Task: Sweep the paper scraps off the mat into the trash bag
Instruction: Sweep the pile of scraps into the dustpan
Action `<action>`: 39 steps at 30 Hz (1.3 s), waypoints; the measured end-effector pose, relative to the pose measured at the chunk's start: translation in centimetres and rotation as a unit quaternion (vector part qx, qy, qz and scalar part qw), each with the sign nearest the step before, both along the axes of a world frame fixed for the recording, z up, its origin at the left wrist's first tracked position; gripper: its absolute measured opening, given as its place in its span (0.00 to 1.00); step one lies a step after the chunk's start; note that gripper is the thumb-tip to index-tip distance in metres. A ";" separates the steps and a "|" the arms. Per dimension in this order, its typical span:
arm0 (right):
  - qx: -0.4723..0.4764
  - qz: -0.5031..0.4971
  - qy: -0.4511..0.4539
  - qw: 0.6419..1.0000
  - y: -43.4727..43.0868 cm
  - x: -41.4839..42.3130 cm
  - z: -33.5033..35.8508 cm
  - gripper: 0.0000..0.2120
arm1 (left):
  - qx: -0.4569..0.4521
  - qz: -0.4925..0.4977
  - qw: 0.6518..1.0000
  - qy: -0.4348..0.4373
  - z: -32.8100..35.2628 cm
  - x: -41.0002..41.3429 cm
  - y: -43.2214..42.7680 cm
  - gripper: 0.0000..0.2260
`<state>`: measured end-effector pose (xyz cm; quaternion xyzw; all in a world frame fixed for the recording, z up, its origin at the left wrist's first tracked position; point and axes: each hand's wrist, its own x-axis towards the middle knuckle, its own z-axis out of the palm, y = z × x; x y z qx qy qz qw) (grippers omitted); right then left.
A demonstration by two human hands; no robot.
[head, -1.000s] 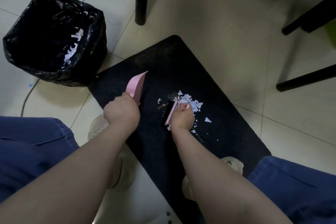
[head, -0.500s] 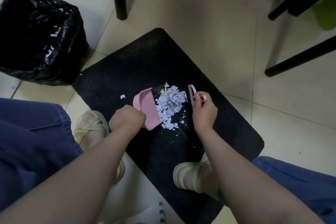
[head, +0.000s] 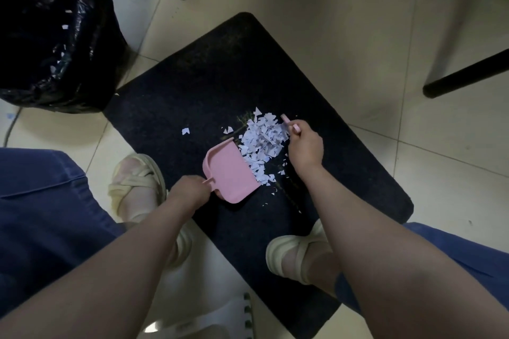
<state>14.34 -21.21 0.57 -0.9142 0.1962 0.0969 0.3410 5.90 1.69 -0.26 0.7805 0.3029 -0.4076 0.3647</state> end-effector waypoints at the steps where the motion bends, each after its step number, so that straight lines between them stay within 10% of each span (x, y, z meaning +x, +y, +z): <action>1: -0.003 0.013 0.005 1.000 0.3 -0.4 0.1 0.10 | -0.010 0.010 1.000 0.003 -0.5 -0.3 0.0 0.10; 13: -0.021 0.168 0.031 0.985 2.7 -4.2 2.1 0.09 | -0.063 0.060 0.995 0.038 -1.9 -0.5 0.3 0.12; 19: -0.037 0.106 -0.085 0.990 1.9 -2.4 4.3 0.09 | -0.100 0.113 0.988 0.026 -1.2 -1.4 0.8 0.14; 29: -0.015 0.049 -0.024 0.998 2.4 2.4 0.4 0.10 | -0.048 0.076 0.995 0.038 -3.2 -1.0 1.9 0.11; 39: 0.017 0.266 0.090 0.960 3.4 -0.2 1.4 0.10 | -0.034 0.013 0.998 0.058 -3.0 -0.4 2.0 0.11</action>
